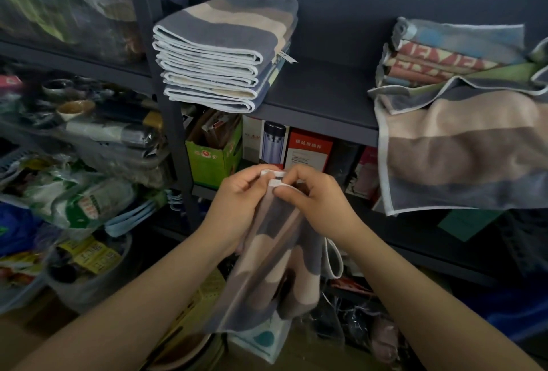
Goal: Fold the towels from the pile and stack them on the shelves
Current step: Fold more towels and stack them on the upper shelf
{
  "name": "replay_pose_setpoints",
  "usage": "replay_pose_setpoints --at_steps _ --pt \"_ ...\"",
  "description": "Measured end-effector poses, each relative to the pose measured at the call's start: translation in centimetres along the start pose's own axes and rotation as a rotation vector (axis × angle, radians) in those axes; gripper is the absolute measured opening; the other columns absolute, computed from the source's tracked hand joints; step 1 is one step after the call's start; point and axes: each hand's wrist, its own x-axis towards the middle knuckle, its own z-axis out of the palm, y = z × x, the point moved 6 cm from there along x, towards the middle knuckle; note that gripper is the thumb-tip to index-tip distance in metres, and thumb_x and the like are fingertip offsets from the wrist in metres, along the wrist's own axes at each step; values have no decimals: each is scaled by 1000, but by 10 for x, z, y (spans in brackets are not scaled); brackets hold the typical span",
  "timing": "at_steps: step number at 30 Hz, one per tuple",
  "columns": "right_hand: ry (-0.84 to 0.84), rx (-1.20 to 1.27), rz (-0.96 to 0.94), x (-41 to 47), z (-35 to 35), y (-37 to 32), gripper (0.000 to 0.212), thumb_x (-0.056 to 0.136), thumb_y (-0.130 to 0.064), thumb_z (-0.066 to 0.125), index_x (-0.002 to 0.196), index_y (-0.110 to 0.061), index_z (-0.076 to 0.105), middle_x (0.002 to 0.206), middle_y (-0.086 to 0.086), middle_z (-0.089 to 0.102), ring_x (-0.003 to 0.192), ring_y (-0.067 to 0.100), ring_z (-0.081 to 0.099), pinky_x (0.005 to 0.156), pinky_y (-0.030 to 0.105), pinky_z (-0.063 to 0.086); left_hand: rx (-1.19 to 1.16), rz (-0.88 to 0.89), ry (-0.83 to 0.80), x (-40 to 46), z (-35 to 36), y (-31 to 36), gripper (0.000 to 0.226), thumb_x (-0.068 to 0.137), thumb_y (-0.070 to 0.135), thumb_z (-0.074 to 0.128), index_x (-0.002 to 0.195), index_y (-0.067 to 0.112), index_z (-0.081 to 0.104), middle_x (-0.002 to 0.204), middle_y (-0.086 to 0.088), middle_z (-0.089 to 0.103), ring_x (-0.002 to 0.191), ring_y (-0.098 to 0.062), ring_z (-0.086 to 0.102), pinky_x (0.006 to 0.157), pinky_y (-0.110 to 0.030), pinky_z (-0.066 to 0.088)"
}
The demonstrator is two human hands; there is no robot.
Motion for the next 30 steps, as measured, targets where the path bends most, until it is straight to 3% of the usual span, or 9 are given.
replay_pose_setpoints --at_steps 2,9,13,16,18,21,24,27,30 --pt "15 -2 13 -1 -1 1 8 86 -17 62 78 -16 60 79 -2 62 77 6 57 70 20 45 7 3 -13 0 0 2 25 94 8 46 94 18 69 91 1 72 88 -11 66 75 -23 50" --pt "20 -67 -11 -7 2 1 10 85 -20 64 77 -23 59 70 -13 59 69 1 57 63 13 45 274 117 -76 -3 -4 13 26 92 4 49 82 17 69 81 -2 69 73 -1 61 67 -10 45" --pt "72 -171 -35 -6 -1 1 10 83 -25 67 76 -20 61 68 -9 62 65 5 59 61 23 49 372 117 -108 -1 -8 11 24 93 10 49 87 12 72 83 -3 70 79 -10 63 70 -17 46" --pt "86 -255 -97 -7 -2 -3 14 82 -28 67 77 -15 63 68 -3 63 62 9 58 59 29 50 372 111 -131 0 -7 13 22 92 15 51 88 13 72 84 -3 71 81 -12 65 73 -22 48" --pt "113 -305 -128 -8 -3 -5 16 82 -27 68 77 -13 63 65 -2 61 58 12 57 55 33 50 406 130 -160 0 -3 15 14 89 20 56 87 20 70 83 2 71 79 -5 65 71 -16 50" --pt "117 -395 -128 -8 -2 -2 18 81 -31 68 80 -13 64 68 0 64 61 15 59 55 38 51 405 111 -158 4 0 9 14 88 13 59 89 23 68 84 6 70 77 1 64 68 -9 47" --pt "81 -439 -118 -6 2 2 18 81 -30 68 83 -12 64 73 1 64 65 15 59 58 36 51 292 65 -113 6 1 2 19 88 6 57 87 23 67 81 2 70 71 -1 63 66 -11 48" --pt "4 -240 -48 -6 3 8 13 81 -25 69 81 -15 61 69 -8 58 60 4 53 59 25 47 322 110 -100 6 2 3 20 87 4 58 85 22 67 80 -2 69 71 -6 62 66 -15 48" --pt "-203 129 129 -9 5 22 6 82 -15 67 81 -13 62 71 -5 61 63 3 56 61 18 46 423 137 -110 8 1 5 17 88 7 56 84 21 64 79 7 63 69 3 55 63 -9 43"
